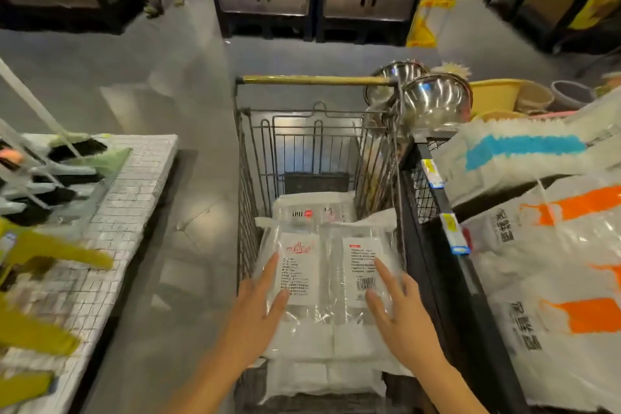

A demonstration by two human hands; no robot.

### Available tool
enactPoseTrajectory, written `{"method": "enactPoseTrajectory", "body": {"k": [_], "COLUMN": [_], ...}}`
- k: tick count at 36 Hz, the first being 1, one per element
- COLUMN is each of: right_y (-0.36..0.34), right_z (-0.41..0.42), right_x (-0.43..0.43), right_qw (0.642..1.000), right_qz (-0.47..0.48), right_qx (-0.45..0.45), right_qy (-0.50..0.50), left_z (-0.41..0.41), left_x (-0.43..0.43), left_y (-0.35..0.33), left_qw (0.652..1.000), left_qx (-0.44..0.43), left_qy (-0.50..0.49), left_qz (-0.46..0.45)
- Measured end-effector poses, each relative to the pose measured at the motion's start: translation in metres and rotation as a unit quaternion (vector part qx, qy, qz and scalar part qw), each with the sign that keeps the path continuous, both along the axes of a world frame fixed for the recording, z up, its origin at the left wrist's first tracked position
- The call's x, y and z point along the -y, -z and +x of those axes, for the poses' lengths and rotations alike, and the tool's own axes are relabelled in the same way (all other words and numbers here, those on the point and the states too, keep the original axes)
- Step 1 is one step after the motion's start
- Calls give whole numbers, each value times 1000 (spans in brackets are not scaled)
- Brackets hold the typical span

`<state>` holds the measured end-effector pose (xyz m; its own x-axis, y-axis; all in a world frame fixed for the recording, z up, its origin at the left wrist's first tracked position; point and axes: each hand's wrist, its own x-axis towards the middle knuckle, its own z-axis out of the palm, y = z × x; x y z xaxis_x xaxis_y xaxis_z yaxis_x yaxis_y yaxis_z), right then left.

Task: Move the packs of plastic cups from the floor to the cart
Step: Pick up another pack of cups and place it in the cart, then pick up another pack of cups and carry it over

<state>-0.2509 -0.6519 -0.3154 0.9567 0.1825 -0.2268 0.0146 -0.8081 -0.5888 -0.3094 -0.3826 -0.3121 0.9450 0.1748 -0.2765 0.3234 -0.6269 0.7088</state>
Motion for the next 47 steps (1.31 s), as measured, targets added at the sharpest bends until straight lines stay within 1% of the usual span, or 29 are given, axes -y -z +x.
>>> {"method": "enactPoseTrajectory", "body": {"k": [4,7,11,13,17,19,21,23,25,27,30,35,38,40,42,44,47], "right_y": [49,81,115,132,159,172,180,179,179,177,170,156,137,119,107,91,37], "right_z": [-1,-3,-7,-11,-23,-26,-25,-24,-25,-23,-22,-17,-5,10,29,55,97], "right_x": [0,0,-3,1,17,19,13,6,2,1,-2,-3,-3,-6,-7,-8,-22], "right_qw": [999,997,989,986,974,970,968,969,972,972,969,973,978,981,984,984,973], "right_qz": [-10,-16,-18,-15,-5,39,56,20,-28,-42,-66,-82,-99,-112,-131,-129,-146], "right_qx": [-38,-78,-149,-164,-220,-240,-243,-243,-234,-229,-236,-216,-182,-151,-87,-23,61], "right_qy": [-3,-6,-3,-3,-52,-23,24,44,2,-17,-8,-23,-33,-55,-89,-117,-166], "left_z": [-4,-9,-14,-19,-33,-33,-29,-28,-28,-29,-31,-20,-8,4,18,34,63], "left_x": [9,18,24,28,37,39,41,42,39,35,32,29,29,27,25,21,13], "left_y": [46,71,104,120,150,160,164,165,171,179,183,158,132,109,84,56,4], "left_qw": [999,997,993,990,982,979,977,974,972,971,965,961,954,951,950,951,952], "left_qx": [-38,-82,-115,-132,-181,-192,-194,-214,-222,-224,-244,-239,-244,-229,-208,-167,-122], "left_qy": [-7,-10,-19,-19,3,12,13,13,10,12,22,40,43,50,56,57,54], "left_qz": [-11,12,33,53,60,70,85,80,71,81,97,131,167,200,225,253,275]}}
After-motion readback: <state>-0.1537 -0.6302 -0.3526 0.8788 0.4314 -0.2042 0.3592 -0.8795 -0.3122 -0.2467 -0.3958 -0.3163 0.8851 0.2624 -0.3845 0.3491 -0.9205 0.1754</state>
